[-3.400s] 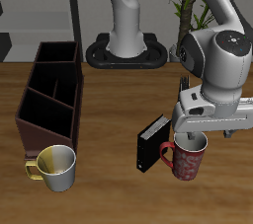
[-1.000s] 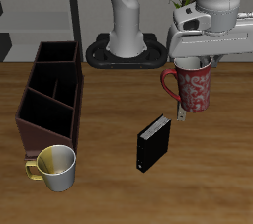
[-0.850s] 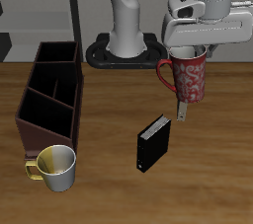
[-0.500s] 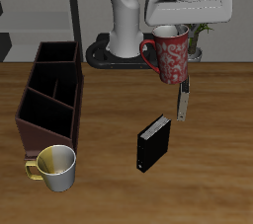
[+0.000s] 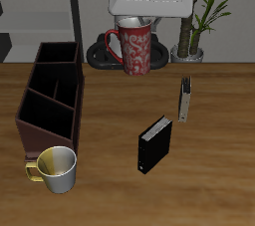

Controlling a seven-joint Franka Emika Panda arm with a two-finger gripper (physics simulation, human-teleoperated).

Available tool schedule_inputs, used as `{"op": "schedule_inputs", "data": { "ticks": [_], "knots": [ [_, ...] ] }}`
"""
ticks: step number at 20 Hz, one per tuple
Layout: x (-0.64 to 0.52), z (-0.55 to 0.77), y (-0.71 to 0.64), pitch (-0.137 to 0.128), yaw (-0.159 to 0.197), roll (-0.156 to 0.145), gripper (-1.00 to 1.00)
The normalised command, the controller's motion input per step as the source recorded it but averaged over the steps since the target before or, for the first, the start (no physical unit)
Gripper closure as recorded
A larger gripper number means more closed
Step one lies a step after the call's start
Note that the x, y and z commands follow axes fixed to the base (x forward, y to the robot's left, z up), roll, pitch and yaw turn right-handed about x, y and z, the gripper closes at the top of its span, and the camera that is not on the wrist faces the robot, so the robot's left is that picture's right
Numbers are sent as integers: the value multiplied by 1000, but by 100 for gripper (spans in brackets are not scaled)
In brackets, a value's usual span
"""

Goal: Place the red mug into the right desk caddy's left compartment

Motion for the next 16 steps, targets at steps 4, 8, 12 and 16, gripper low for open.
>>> {"op": "schedule_inputs", "data": {
  "ticks": [4, 8, 12, 16],
  "knots": [
    [-71, 26, -465, 28, -49, 12, 100],
    [-36, -26, -532, 6, 5, -6, 100],
    [-40, -14, -633, 11, 7, -50, 100],
    [3, 40, -446, 35, -6, 41, 100]
  ]
}}
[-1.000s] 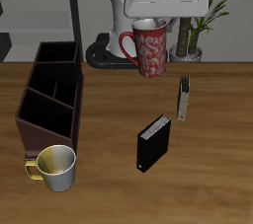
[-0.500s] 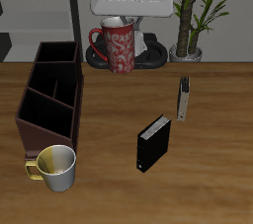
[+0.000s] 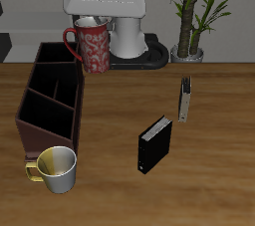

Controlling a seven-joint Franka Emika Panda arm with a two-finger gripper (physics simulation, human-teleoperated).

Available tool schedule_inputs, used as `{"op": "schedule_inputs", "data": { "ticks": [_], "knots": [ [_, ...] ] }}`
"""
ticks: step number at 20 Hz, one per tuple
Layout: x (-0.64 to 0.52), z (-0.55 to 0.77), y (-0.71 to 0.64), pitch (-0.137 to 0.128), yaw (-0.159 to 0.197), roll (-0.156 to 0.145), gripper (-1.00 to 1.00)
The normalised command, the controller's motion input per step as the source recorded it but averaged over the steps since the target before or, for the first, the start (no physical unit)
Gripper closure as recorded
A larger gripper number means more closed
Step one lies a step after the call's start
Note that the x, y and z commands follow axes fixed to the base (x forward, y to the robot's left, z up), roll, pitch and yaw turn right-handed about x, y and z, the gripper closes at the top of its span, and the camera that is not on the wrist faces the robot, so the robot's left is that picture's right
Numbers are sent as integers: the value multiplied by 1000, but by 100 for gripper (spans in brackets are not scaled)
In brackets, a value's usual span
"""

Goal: Place the red mug into the right desk caddy's left compartment

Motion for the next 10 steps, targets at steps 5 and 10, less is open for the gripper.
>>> {"op": "schedule_inputs", "data": {
  "ticks": [5, 10],
  "knots": [
    [108, 112, -557, 1, -23, -38, 100],
    [188, -135, -235, 43, 25, 5, 100]
  ]
}}
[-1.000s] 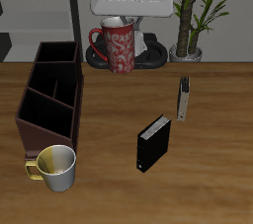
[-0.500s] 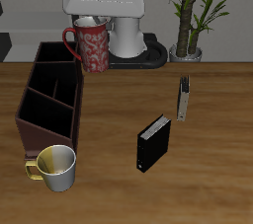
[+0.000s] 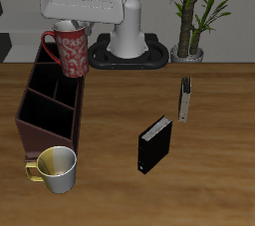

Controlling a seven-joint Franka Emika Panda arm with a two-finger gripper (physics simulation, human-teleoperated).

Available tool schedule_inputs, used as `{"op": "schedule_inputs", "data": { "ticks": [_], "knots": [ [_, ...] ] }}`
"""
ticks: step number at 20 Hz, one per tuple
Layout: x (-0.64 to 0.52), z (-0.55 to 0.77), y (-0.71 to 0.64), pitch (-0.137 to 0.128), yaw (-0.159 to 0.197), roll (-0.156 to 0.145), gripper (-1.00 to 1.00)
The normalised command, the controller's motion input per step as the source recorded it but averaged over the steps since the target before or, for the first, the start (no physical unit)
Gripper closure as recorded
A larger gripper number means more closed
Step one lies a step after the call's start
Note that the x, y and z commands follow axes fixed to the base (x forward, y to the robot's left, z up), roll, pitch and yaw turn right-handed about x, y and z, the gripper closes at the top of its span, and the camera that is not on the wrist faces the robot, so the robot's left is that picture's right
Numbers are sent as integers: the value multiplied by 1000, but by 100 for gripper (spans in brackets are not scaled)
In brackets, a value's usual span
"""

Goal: Place the red mug into the right desk caddy's left compartment

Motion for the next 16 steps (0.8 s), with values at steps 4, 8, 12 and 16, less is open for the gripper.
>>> {"op": "schedule_inputs", "data": {
  "ticks": [4, 8, 12, 16],
  "knots": [
    [208, -51, -250, 35, 18, 15, 100],
    [111, 70, -357, -21, -32, -59, 100],
    [36, 3, -308, -3, -2, -43, 100],
    [-32, -8, -110, 2, -5, -26, 100]
  ]
}}
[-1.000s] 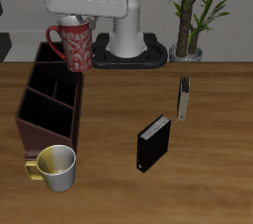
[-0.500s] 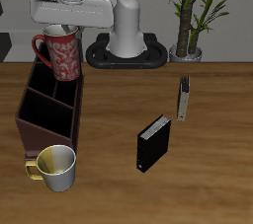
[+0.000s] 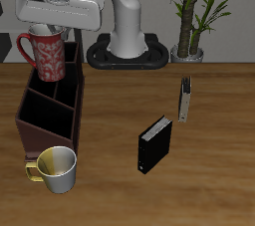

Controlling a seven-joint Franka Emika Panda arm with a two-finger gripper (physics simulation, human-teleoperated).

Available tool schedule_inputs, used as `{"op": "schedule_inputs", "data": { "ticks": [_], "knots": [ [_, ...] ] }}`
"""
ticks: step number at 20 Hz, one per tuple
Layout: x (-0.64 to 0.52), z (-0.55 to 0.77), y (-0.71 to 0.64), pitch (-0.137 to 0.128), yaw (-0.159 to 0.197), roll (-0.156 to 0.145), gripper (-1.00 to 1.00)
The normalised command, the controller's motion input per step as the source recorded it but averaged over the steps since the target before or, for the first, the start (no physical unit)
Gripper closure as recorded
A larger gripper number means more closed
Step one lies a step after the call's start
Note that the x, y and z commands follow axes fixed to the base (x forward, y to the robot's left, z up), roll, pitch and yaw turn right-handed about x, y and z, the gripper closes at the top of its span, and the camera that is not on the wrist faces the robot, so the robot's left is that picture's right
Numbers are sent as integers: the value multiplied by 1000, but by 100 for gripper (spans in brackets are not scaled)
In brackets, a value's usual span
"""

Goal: Place the red mug into the right desk caddy's left compartment

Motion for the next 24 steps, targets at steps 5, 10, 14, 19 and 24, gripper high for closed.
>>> {"op": "schedule_inputs", "data": {
  "ticks": [5, 10, 14, 19, 24],
  "knots": [
    [-26, -42, -119, -7, 3, -30, 100],
    [-59, 14, -105, -22, -8, -39, 100],
    [65, -74, -115, 4, -10, -44, 100],
    [93, -157, -46, 15, -7, -20, 100],
    [145, -271, 58, 33, -5, 3, 100]
  ]
}}
